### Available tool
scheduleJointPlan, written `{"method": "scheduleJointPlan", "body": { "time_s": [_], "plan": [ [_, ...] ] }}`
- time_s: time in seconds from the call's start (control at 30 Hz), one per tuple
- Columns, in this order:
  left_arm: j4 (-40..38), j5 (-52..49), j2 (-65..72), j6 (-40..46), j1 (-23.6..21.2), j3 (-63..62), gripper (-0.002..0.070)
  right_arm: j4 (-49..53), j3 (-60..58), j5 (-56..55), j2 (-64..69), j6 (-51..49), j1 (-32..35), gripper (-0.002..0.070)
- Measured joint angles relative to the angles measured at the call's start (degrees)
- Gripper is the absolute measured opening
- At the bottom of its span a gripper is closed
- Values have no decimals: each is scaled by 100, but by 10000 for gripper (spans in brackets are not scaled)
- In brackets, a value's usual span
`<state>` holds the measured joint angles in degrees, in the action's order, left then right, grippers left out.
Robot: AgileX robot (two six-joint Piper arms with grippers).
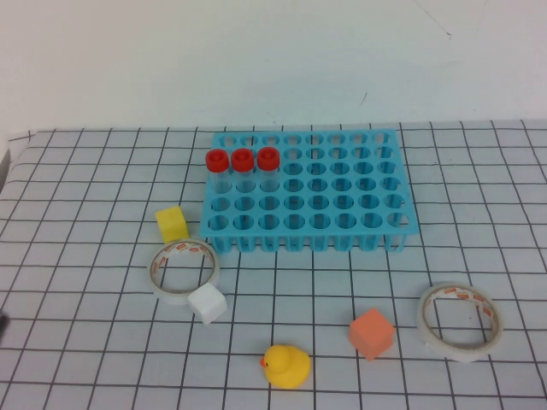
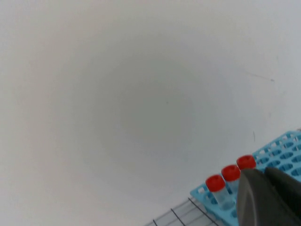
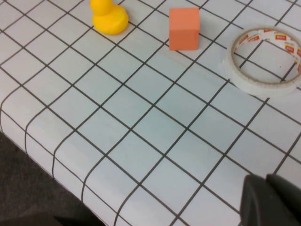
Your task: Place the test tubes
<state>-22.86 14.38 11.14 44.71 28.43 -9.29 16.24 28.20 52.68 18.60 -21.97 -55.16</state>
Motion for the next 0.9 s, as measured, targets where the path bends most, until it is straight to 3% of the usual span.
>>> {"method": "scheduleJointPlan", "body": {
  "time_s": [0.23,0.6,0.9],
  "plan": [
    [-684,-164,-1123,13,-454,1035,0,0,0,0,0,0,0,-1],
    [-2295,-632,-1185,-443,-2248,1035,0,-13,0,0,0,0,0,-1],
    [-2423,-1548,-1185,397,-2424,1035,-1,-13,0,0,0,0,0,-1]
  ]
}}
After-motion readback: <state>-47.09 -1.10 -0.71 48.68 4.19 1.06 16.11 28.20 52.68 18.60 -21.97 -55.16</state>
